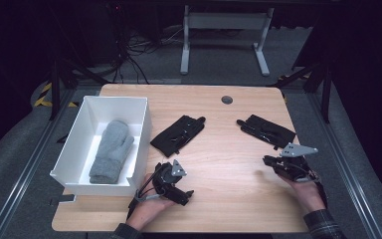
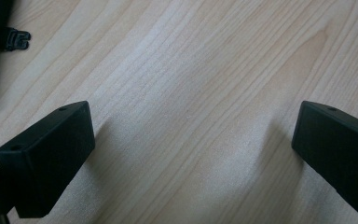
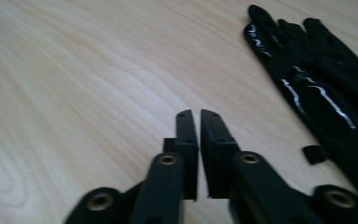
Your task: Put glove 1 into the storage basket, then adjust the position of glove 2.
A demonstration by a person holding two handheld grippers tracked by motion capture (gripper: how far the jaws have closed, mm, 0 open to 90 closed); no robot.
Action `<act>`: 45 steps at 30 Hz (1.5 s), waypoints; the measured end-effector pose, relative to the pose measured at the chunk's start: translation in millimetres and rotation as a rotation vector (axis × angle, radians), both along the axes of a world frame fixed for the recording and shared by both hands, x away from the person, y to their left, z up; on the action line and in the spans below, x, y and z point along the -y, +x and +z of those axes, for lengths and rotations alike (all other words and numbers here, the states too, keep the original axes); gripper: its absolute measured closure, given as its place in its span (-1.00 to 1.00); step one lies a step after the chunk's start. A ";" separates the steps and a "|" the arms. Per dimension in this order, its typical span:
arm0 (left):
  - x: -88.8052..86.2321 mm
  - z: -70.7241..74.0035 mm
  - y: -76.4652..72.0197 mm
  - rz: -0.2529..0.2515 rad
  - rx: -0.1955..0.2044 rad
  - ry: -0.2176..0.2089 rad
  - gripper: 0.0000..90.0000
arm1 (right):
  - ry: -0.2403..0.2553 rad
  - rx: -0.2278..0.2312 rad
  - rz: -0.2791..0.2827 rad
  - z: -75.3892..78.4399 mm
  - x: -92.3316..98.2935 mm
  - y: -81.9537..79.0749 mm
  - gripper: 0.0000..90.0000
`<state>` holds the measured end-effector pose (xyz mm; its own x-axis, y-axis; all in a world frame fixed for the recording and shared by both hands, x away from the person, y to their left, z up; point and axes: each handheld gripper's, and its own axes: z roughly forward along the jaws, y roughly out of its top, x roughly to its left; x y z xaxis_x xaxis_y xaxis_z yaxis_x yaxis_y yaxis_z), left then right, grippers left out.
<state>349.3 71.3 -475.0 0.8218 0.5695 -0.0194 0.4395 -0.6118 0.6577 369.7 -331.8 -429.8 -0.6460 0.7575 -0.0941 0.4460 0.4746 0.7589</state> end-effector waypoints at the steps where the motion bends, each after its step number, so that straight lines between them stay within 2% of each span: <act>1: -1.1 -0.6 -0.2 -0.005 0.002 -0.005 -1.00 | 0.002 -0.006 -0.014 1.8 4.5 6.1 1.00; 4: -4.5 -3.3 -1.6 -0.012 0.020 -0.031 -1.00 | 0.007 -0.012 -0.046 4.1 15.0 19.4 1.00; 7: -5.7 -3.2 -2.4 -0.019 0.020 -0.030 -1.00 | 0.006 -0.006 -0.085 4.2 24.7 32.3 1.00; 12: -6.1 -3.1 -2.3 -0.022 0.020 -0.028 -1.00 | -0.028 0.013 -0.140 1.1 35.2 50.7 1.00; 17: -6.1 -3.1 -2.2 -0.023 0.021 -0.028 -1.00 | -0.054 0.017 -0.164 -3.4 41.0 61.8 1.00; 26: -6.1 -3.2 -2.3 -0.023 0.020 -0.029 -1.00 | -0.102 -0.029 -0.182 -19.3 47.8 79.8 1.00; 31: -6.1 -3.2 -2.3 -0.024 0.020 -0.029 -1.00 | -0.099 -0.038 -0.186 -20.4 47.5 79.8 1.00; 36: -6.1 -3.2 -2.3 -0.023 0.020 -0.030 -1.00 | -0.113 -0.048 -0.166 -19.5 43.6 75.3 1.00; 41: -6.1 -3.2 -2.3 -0.023 0.020 -0.029 -1.00 | -0.136 -0.060 -0.119 -18.3 33.7 64.3 1.00; 45: -6.1 -3.2 -2.4 -0.023 0.019 -0.029 -1.00 | -0.127 -0.080 -0.079 -17.3 29.1 58.6 1.00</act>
<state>347.0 77.4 -478.2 0.8349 0.5500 -0.0199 0.4128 -0.6019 0.6837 428.3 -360.9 -447.2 -0.5940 0.7916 -0.1431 0.5426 0.5256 0.6552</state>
